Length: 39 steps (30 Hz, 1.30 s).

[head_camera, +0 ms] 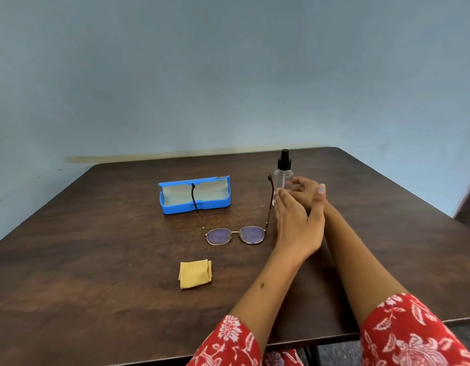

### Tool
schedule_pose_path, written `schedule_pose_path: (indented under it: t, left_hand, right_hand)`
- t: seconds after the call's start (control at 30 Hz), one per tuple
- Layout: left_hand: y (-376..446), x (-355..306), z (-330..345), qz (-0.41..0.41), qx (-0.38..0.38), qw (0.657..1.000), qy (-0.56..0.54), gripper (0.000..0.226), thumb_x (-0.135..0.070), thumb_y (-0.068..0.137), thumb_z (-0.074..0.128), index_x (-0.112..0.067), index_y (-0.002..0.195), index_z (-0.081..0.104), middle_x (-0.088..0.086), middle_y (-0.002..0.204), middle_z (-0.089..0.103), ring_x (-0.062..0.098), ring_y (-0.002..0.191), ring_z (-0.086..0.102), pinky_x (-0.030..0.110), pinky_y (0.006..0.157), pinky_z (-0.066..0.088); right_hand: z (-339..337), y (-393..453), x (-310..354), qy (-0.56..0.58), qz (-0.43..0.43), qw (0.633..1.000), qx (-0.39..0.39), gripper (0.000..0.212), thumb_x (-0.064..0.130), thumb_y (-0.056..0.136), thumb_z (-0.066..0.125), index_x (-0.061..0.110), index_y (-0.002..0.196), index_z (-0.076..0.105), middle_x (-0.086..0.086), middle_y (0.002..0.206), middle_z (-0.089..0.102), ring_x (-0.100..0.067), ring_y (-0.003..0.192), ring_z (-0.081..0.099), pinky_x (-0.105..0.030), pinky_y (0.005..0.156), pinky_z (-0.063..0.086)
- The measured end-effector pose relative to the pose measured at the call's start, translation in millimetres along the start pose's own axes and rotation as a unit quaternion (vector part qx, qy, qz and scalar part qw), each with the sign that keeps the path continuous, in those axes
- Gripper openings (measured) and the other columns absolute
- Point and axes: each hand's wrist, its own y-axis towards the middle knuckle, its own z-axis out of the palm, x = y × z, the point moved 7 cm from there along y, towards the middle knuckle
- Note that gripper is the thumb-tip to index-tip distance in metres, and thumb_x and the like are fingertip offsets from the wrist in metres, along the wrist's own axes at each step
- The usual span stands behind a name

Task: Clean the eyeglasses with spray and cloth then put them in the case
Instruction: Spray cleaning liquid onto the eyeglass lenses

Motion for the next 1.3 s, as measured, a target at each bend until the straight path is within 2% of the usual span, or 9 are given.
schedule_pose_path:
  t: [0.1,0.3,0.5,0.63,0.73,0.9,1.03,1.17,1.3]
  left_hand:
    - [5.0,-0.9,-0.6,-0.001,0.004,1.0,-0.001,0.114,-0.08,0.064,0.015,-0.004,0.146,-0.008,0.01,0.158,-0.008,0.017,0.145,-0.007,0.03,0.115,-0.003]
    - [-12.7,-9.4,-3.4,0.052,-0.004,0.998,-0.037,0.101,-0.08,0.071,0.02,-0.012,0.145,0.023,0.01,0.15,0.029,0.022,0.139,0.026,0.042,0.114,0.023]
    - [-51.7,-7.8,-18.3,0.119,0.008,0.991,-0.067,0.078,-0.076,0.078,0.035,-0.021,0.133,0.045,-0.001,0.129,0.051,0.009,0.119,0.049,0.036,0.103,0.041]
    - [-67.9,6.7,-44.4,0.103,0.013,0.987,-0.121,0.065,-0.068,0.076,0.044,-0.02,0.117,0.06,-0.002,0.111,0.067,0.005,0.105,0.061,0.032,0.094,0.049]
    - [-73.4,20.1,-72.2,0.051,0.004,0.984,-0.173,0.028,-0.043,0.089,0.053,-0.02,0.097,0.067,-0.001,0.095,0.072,0.009,0.091,0.067,0.029,0.086,0.052]
    - [-69.0,55.0,-149.2,-0.021,-0.169,0.961,-0.216,0.014,-0.017,0.089,0.059,-0.011,0.08,0.067,0.002,0.07,0.069,0.012,0.057,0.059,0.019,0.055,0.05]
    - [-49.4,80.6,-194.3,-0.033,-0.26,0.957,-0.125,0.005,-0.014,0.08,0.071,-0.016,0.081,0.067,0.002,0.08,0.068,0.013,0.073,0.062,0.028,0.072,0.054]
    - [-19.6,93.3,-201.8,-0.055,-0.181,0.981,0.042,0.029,-0.018,0.068,0.081,-0.015,0.094,0.069,-0.004,0.089,0.067,0.007,0.082,0.062,0.021,0.072,0.048]
    - [-5.5,99.0,-184.8,-0.048,-0.026,0.997,0.047,0.032,-0.007,0.067,0.081,-0.013,0.096,0.069,0.0,0.094,0.071,0.012,0.093,0.066,0.02,0.081,0.051]
  right_hand:
    - [-2.3,23.2,10.0,-0.127,-0.008,0.992,0.002,0.053,0.036,0.076,0.069,0.009,0.12,0.055,-0.007,0.113,0.064,-0.026,0.106,0.06,-0.034,0.086,0.049]
    - [-36.3,-2.4,3.0,-0.164,0.003,0.983,-0.088,0.018,0.03,0.082,0.065,0.017,0.077,0.053,0.003,0.069,0.051,-0.008,0.058,0.047,-0.021,0.044,0.032]
    - [-35.5,-60.4,-6.0,-0.011,-0.055,0.992,-0.111,0.03,0.032,0.07,0.078,0.021,0.082,0.054,0.0,0.082,0.065,-0.018,0.081,0.064,-0.039,0.075,0.054]
    - [-15.5,-91.8,-9.4,0.044,-0.088,0.991,-0.091,0.03,0.022,0.064,0.079,0.017,0.084,0.058,-0.004,0.077,0.07,-0.022,0.078,0.068,-0.043,0.076,0.055]
    - [3.0,-100.9,-11.0,0.089,-0.091,0.99,-0.053,0.037,0.012,0.051,0.076,0.011,0.085,0.06,-0.007,0.079,0.072,-0.023,0.077,0.068,-0.041,0.075,0.054]
    - [33.8,-109.5,4.7,0.145,-0.091,0.985,0.038,0.04,0.007,0.051,0.056,0.006,0.091,0.063,-0.012,0.085,0.07,-0.017,0.077,0.062,-0.033,0.075,0.05]
    - [48.4,-111.1,15.2,0.178,-0.093,0.975,0.092,0.045,0.005,0.05,0.044,0.012,0.09,0.063,-0.007,0.079,0.071,-0.021,0.081,0.067,-0.036,0.079,0.049]
    - [61.4,-114.2,27.2,0.297,-0.088,0.938,0.155,0.044,0.02,0.049,0.064,0.014,0.092,0.055,-0.006,0.07,0.064,-0.02,0.058,0.057,-0.033,0.061,0.049]
    - [74.5,-116.6,32.2,0.383,-0.05,0.897,0.215,0.042,0.02,0.064,0.068,0.016,0.099,0.046,-0.005,0.073,0.063,-0.017,0.04,0.05,-0.025,0.04,0.044]
